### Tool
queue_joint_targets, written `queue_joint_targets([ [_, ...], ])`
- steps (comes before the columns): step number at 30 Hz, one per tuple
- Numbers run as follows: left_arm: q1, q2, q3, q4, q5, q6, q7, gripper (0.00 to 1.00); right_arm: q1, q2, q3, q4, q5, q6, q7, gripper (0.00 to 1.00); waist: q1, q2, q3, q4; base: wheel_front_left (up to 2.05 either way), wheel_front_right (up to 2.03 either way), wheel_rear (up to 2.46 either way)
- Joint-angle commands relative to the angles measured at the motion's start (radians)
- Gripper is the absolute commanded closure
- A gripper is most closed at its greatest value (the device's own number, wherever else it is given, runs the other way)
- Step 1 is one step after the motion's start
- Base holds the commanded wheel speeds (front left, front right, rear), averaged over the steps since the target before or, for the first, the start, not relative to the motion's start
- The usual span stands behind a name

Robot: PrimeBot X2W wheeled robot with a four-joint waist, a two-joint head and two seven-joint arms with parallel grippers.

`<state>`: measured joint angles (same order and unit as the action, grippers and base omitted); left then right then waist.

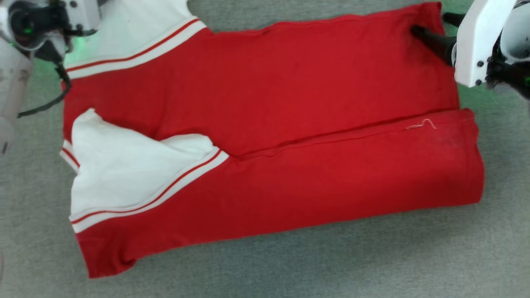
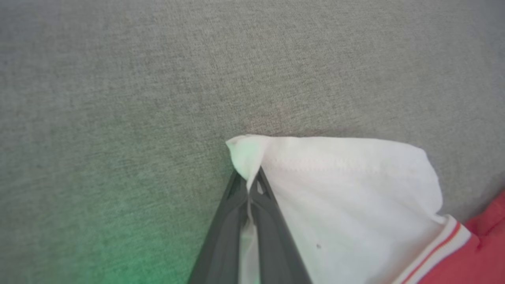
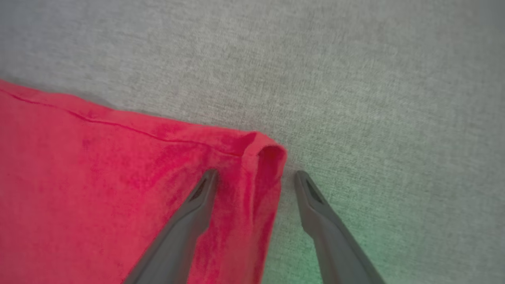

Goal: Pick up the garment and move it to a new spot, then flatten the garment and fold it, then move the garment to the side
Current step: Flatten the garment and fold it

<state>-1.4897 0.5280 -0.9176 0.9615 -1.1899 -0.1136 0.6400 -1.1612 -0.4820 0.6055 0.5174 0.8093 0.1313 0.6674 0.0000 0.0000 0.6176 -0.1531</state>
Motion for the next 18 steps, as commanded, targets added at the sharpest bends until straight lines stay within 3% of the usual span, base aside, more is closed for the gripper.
queue_joint_targets([
  [1, 0.061, -0.030, -0.030, 0.014, 0.001, -0.007, 0.017, 1.00, -0.013, 0.004, 0.022, 0.016, 0.014, -0.001, 0.028, 0.00, 0.0000, 0.0000, 0.009, 0.021, 0.00, 0.00, 0.00],
  [2, 0.060, -0.035, -0.032, 0.013, 0.001, -0.010, 0.011, 1.00, -0.015, 0.005, 0.033, 0.031, 0.020, -0.001, 0.040, 0.08, 0.0000, 0.0000, 0.009, 0.026, 0.00, 0.00, 0.00],
  [3, 0.059, -0.038, -0.032, 0.012, -0.001, -0.013, 0.005, 1.00, -0.019, 0.003, 0.042, 0.041, 0.021, -0.001, 0.049, 0.51, 0.0000, 0.0000, 0.008, 0.030, 0.00, 0.00, 0.00],
  [5, 0.060, -0.048, -0.036, 0.009, -0.004, -0.014, -0.005, 1.00, -0.026, -0.001, 0.065, 0.054, 0.025, -0.001, 0.061, 0.81, 0.0000, 0.0000, 0.001, 0.039, 0.00, 0.00, 0.00],
  [6, 0.061, -0.050, -0.035, 0.007, -0.006, -0.016, -0.015, 1.00, -0.027, -0.003, 0.069, 0.058, 0.033, -0.001, 0.058, 1.00, 0.0000, 0.0000, -0.004, 0.043, 0.00, 0.00, 0.00],
  [11, 0.062, -0.061, -0.021, -0.053, -0.032, -0.020, -0.116, 1.00, -0.031, -0.038, 0.089, 0.055, 0.055, -0.001, -0.005, 1.00, 0.0000, 0.0000, -0.066, 0.071, 0.00, 0.00, 0.00],
  [18, 0.155, 0.006, -0.023, -0.249, -0.110, -0.018, -0.213, 1.00, 0.039, -0.113, 0.114, -0.017, 0.097, -0.001, -0.089, 1.00, 0.0000, 0.0000, -0.211, 0.123, 0.00, 0.00, 0.00],
])
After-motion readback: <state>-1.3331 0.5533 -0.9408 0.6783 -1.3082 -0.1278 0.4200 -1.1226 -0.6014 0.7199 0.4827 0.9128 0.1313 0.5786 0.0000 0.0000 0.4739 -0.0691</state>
